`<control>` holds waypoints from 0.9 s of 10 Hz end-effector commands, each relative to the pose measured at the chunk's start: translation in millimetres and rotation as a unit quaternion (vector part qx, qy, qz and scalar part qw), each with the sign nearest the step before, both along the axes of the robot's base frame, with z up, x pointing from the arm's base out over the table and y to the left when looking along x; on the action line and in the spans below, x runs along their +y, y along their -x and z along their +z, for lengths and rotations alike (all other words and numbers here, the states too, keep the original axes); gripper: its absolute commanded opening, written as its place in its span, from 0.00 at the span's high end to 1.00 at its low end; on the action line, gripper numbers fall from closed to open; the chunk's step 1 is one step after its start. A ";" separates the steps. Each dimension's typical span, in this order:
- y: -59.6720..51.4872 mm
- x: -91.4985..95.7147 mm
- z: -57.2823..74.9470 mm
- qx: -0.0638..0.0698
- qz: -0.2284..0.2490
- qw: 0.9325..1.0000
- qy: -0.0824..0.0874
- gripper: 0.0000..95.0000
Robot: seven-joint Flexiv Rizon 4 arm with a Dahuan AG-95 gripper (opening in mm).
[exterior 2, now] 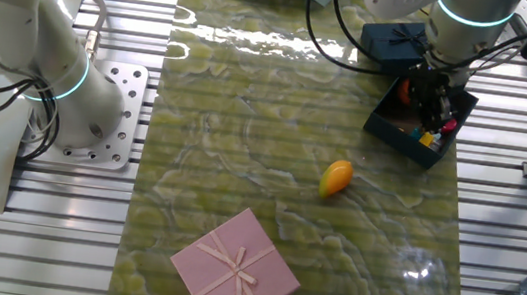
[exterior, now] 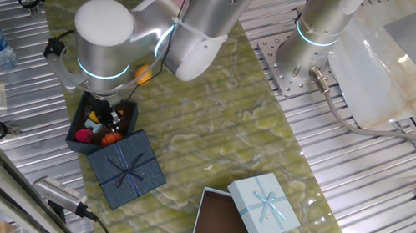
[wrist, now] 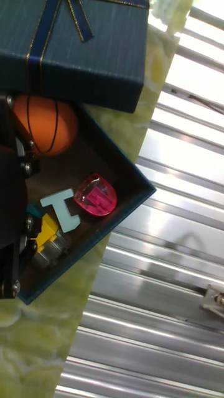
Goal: Take everything out of the gift box
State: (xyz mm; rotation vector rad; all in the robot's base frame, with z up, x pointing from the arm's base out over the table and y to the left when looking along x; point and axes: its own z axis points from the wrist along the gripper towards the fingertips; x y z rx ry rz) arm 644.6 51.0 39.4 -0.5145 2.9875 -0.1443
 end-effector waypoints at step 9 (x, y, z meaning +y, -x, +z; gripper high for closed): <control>0.1 5.4 -2.0 0.000 -0.002 1.000 -0.001 0.60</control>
